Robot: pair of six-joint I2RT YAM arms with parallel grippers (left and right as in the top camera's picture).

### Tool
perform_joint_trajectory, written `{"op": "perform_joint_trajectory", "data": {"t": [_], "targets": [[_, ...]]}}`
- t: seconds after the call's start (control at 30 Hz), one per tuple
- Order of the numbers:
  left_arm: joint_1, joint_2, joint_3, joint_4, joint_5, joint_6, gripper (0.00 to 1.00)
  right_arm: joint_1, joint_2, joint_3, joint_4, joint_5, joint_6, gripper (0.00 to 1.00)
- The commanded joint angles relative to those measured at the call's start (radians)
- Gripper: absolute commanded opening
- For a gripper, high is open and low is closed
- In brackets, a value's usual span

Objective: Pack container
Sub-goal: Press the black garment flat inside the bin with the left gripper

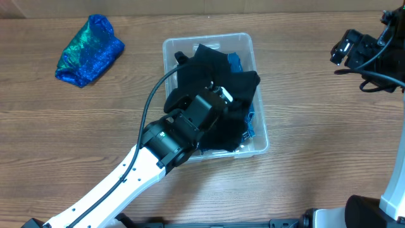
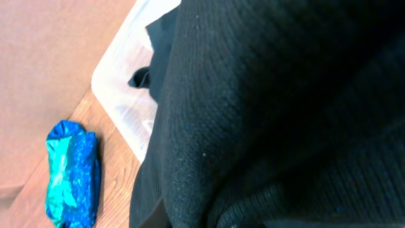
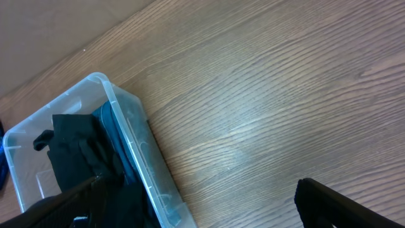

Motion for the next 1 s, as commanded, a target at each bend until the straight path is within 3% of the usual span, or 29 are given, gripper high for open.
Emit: {"op": "perform_joint_trajectory", "data": {"t": [0.0,0.13,0.33,0.6,0.97], "targets": [[-0.008,-0.002,0.019,0.014,-0.091,-0.051,0.04,-0.001,-0.016,0.008,0.003,0.001,-0.007,1.0],[-0.015,-0.002,0.019,0.016,-0.162,-0.054,0.04,-0.001,-0.016,0.008,0.003,0.001,-0.007,1.0],[-0.054,0.0,0.019,-0.01,-0.152,-0.094,0.04,-0.001,-0.016,0.008,0.002,0.001,-0.007,1.0],[-0.06,0.054,0.019,-0.12,-0.101,-0.245,0.04,-0.001,-0.016,0.008,-0.001,0.001,-0.007,1.0],[-0.065,0.114,0.019,-0.109,-0.04,-0.274,0.04,-0.001,-0.016,0.008,0.001,0.001,-0.007,1.0]]}}
